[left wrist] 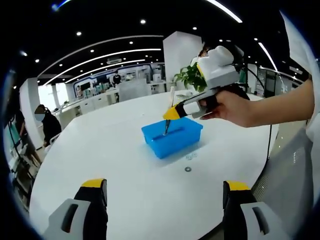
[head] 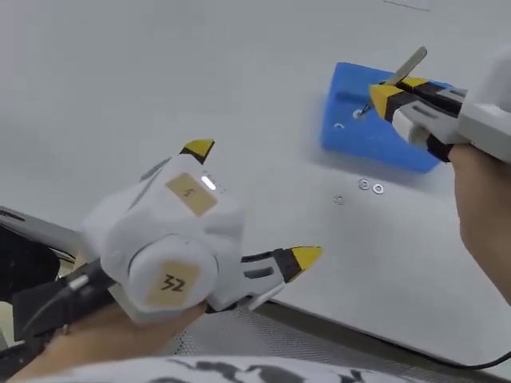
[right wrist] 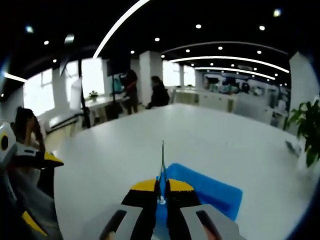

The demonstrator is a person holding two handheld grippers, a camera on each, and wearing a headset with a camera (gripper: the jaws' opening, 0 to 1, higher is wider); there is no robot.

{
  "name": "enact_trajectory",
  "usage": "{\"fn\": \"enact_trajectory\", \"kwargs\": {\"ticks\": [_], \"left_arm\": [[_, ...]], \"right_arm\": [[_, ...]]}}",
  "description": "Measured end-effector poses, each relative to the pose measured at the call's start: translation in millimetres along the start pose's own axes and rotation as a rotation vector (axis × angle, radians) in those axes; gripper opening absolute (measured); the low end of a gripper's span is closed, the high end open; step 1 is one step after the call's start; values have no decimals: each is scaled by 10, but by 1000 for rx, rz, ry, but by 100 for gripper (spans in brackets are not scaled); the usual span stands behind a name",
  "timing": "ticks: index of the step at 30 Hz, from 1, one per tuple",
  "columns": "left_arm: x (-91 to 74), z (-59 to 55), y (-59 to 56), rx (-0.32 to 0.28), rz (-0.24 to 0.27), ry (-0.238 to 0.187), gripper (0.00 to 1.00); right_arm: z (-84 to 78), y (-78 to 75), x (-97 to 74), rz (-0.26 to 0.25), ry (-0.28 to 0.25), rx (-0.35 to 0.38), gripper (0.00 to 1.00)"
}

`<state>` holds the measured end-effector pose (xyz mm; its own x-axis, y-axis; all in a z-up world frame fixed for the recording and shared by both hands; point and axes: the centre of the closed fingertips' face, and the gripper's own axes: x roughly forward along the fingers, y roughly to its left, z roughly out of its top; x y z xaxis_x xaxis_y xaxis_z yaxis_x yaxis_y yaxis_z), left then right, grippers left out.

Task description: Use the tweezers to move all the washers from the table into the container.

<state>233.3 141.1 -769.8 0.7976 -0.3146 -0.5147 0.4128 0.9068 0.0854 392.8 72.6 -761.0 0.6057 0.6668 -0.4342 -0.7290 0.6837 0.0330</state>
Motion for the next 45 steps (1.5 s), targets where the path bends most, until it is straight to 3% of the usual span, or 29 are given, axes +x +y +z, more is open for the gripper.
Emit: {"fn": "enact_trajectory", "kwargs": {"ticks": [9,23,24,28,33,38,45], "left_arm": [[-1,-3,-16,9,0,12,99],[-2,-21,-25,18,-5,26,99],[-2,-22,-23,19,-4,26,99],[-1,-28,-26,23,-2,30,99],[-1,-37,-23,27,-2,34,99],[7,-60,-25,35,-4,42,99],[14,-64,-25,39,-5,45,99]], "right_arm": [[-303,-101,235,-36,73,-38,3],[-448,-99,342,-36,105,-41,3],[-417,-96,335,-38,79,-43,3],[-438,-83,328,-38,72,-52,3],[-424,-80,327,-33,76,-52,3],[-415,-106,314,-27,91,-2,4],[-209,-52,119,-14,38,-21,4]]}}
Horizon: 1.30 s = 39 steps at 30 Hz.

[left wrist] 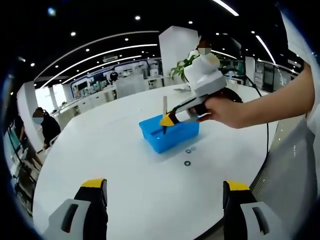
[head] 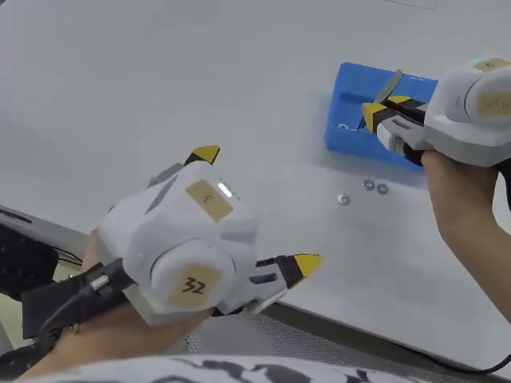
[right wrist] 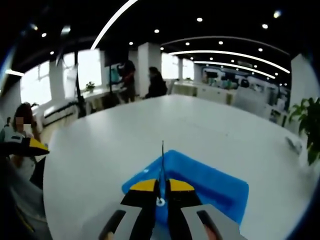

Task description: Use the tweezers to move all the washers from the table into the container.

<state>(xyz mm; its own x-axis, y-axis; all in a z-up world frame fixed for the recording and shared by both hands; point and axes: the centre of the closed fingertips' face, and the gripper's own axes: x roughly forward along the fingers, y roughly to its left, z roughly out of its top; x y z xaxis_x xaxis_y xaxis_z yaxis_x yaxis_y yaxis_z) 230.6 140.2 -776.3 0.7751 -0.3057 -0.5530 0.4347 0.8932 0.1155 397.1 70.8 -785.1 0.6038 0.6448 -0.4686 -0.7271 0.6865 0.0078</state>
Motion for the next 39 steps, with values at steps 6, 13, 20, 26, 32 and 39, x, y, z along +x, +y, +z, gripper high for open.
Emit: {"fn": "enact_trajectory", "kwargs": {"ticks": [6,13,20,26,32,39], "left_arm": [[6,-4,-10,3,-3,-1,99],[4,1,-5,5,-2,-4,99],[6,0,-11,6,-1,-3,99],[5,-5,-14,8,1,-1,99],[7,-9,-4,4,4,2,99],[4,-16,-16,12,1,7,99]], "right_arm": [[133,82,-208,25,-41,7,4],[101,343,-490,84,-51,22,3],[-166,548,-574,120,0,4,3],[-416,625,-519,129,64,-7,3],[-536,629,-505,130,90,-3,3],[-581,590,-476,123,96,4,4]]}}
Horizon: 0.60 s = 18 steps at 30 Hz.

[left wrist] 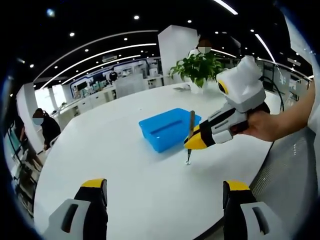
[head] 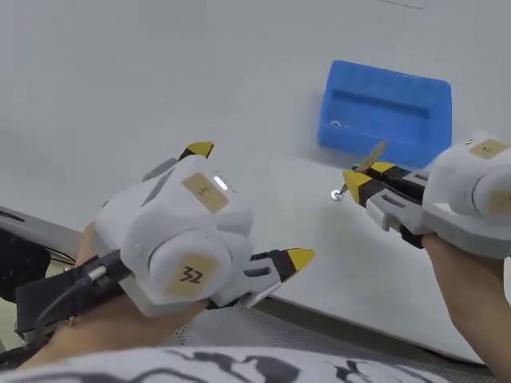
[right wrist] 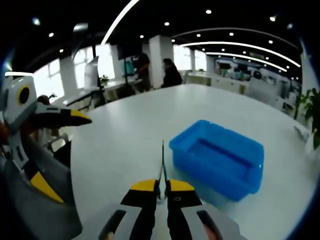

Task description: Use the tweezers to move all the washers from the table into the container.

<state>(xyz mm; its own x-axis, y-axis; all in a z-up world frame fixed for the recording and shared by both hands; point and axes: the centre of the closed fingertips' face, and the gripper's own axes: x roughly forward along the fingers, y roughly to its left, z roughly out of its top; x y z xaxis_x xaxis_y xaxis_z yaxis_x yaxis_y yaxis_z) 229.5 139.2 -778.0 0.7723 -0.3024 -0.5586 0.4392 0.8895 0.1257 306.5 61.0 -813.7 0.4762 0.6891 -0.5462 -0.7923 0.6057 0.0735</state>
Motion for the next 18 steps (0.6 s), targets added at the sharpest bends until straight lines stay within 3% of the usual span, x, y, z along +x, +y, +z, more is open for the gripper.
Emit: {"fn": "enact_trajectory", "kwargs": {"ticks": [18], "left_arm": [[9,-25,9,5,4,14,98]], "right_arm": [[-65,46,-18,-10,-30,-80,3]]}}
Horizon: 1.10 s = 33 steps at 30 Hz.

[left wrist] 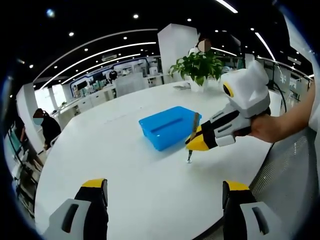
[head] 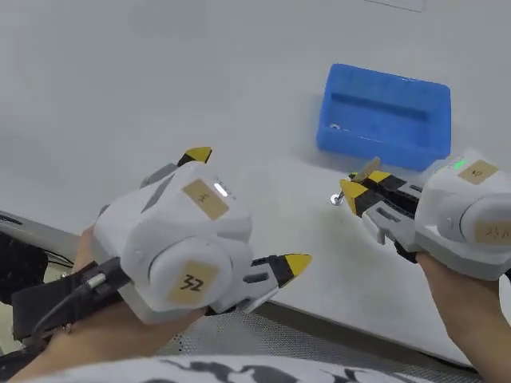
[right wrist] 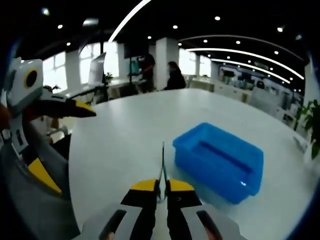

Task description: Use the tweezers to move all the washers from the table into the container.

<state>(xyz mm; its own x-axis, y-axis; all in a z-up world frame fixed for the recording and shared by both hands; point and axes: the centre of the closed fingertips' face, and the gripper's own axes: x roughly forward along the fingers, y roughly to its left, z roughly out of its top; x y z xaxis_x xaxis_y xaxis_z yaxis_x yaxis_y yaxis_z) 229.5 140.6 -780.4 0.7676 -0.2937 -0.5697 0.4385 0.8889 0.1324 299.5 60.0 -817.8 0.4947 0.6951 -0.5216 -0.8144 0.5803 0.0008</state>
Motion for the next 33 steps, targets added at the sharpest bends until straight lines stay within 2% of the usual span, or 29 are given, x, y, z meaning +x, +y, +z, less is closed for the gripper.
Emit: {"fn": "enact_trajectory", "kwargs": {"ticks": [3,10,16,22,26,33], "left_arm": [[3,-12,3,0,1,5,98],[2,-12,5,4,2,2,97],[1,-16,2,6,-2,1,97],[-8,7,4,-1,-1,-10,97],[-11,7,8,-1,1,-11,97],[-11,5,8,-1,2,-6,97]], "right_arm": [[-5,-27,-10,2,-5,44,3],[19,-20,28,9,15,27,2],[30,-50,13,17,35,89,2],[209,-49,-90,20,6,85,2],[410,-79,-164,21,-28,82,2],[698,-223,-235,-23,-75,84,2]]}}
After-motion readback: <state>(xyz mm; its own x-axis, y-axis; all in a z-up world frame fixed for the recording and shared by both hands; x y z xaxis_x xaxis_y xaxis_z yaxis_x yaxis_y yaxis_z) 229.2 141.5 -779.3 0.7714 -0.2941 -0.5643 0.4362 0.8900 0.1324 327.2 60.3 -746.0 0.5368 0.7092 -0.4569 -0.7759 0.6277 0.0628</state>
